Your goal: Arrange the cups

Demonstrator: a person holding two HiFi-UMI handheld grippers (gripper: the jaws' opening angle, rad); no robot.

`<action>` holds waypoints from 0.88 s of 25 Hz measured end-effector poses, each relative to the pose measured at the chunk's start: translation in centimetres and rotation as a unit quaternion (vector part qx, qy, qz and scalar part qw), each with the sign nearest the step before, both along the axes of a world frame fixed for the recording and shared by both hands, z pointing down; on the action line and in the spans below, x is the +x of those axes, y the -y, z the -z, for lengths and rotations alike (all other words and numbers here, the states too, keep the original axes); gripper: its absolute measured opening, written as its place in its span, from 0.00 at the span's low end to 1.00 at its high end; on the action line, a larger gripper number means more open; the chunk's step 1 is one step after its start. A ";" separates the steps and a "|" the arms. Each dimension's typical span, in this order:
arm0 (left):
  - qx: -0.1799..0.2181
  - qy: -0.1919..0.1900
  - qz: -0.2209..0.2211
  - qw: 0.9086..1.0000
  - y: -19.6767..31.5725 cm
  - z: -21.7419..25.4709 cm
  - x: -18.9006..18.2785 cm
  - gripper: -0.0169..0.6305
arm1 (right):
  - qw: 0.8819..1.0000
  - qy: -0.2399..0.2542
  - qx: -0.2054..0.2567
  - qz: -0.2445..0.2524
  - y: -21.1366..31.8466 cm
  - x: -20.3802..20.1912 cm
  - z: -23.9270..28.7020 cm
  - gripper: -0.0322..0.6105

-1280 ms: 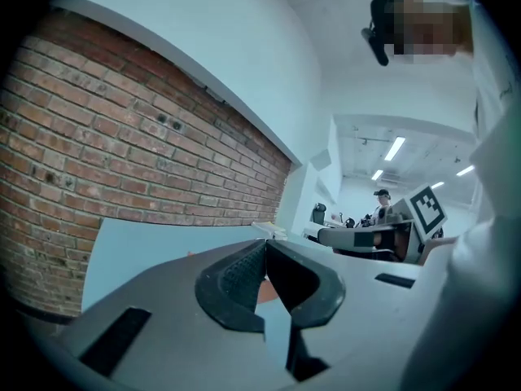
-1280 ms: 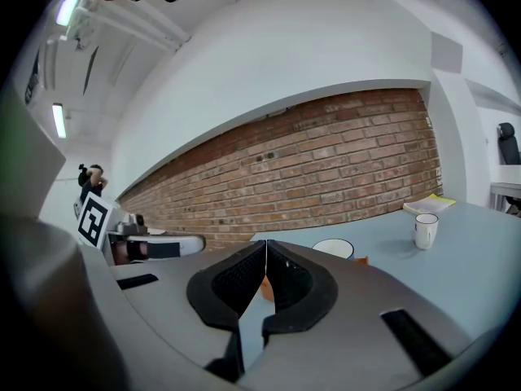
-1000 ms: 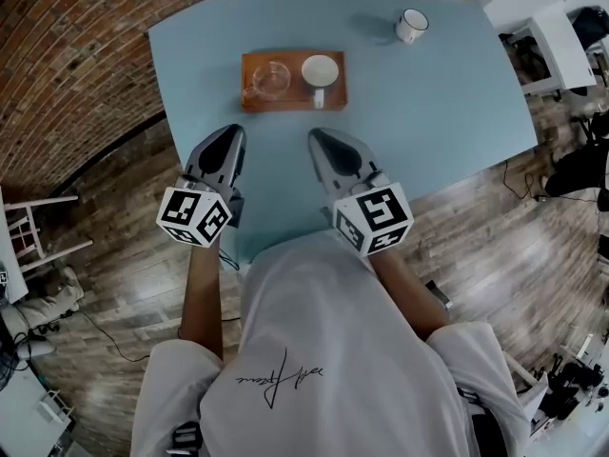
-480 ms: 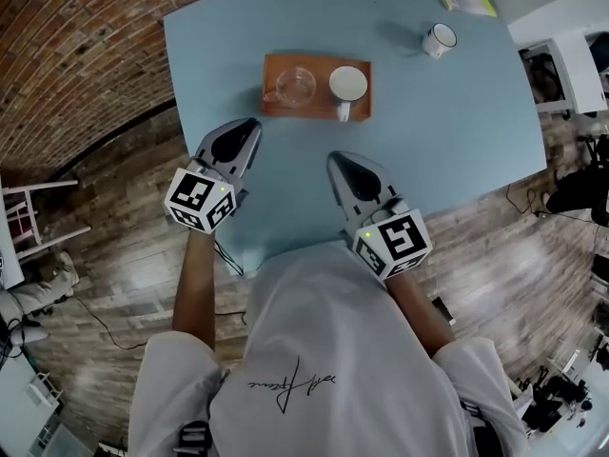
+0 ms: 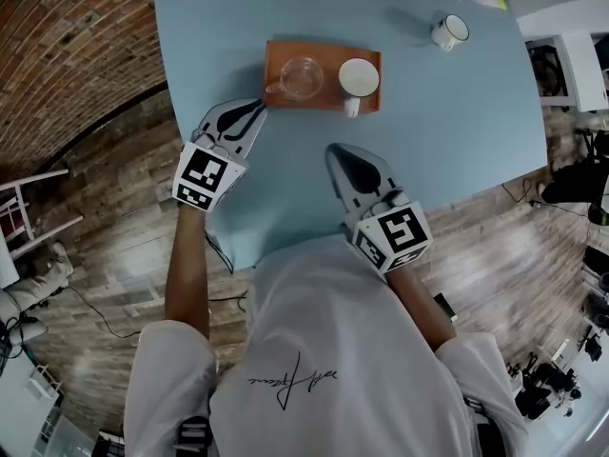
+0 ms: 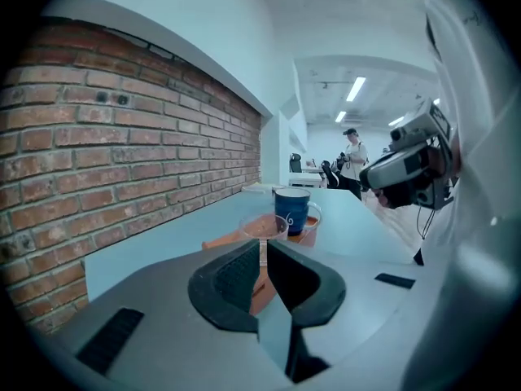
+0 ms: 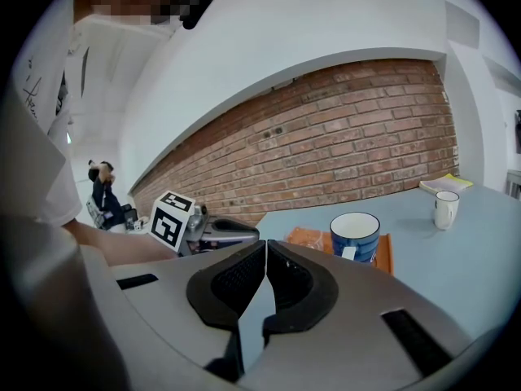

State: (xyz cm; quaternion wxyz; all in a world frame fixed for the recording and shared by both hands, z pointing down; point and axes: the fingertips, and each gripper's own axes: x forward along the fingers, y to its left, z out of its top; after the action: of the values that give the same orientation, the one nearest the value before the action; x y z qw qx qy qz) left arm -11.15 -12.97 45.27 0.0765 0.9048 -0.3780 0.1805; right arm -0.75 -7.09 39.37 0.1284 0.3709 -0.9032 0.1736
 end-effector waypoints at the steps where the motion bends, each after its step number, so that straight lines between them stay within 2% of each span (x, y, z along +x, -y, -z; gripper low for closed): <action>1: 0.000 0.004 -0.004 1.000 0.2 -0.1 0.1 0.04 | 1.000 -0.001 -0.002 0.000 0.1 -0.1 -0.2 0.09; 10: 0.003 0.018 -0.015 1.000 1.4 -0.9 -0.1 0.04 | 1.000 -0.011 -0.011 0.003 0.4 -0.4 -0.7 0.09; 15: 0.005 0.047 -0.026 0.999 1.9 -1.7 -0.2 0.05 | 1.000 -0.017 -0.015 -0.018 1.0 0.7 -1.3 0.09; 16: 0.002 0.045 -0.029 0.999 2.0 -1.7 -0.2 0.06 | 0.999 -0.017 -0.016 -0.022 1.1 0.8 -1.3 0.09; 18: -0.003 0.047 -0.033 0.998 2.1 -1.9 -0.2 0.16 | 0.999 -0.015 -0.017 -0.033 1.3 1.2 -1.4 0.09; 22: -0.008 0.043 -0.034 0.998 2.4 -2.3 -0.4 0.19 | 0.999 -0.013 -0.025 -0.044 1.5 1.6 -1.7 0.09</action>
State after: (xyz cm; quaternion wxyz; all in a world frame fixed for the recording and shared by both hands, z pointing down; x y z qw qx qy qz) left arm -11.55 -15.39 47.54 0.0609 0.9079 -0.3482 0.2251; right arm 0.85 -8.61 41.09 0.1418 0.4089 -0.8799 0.1963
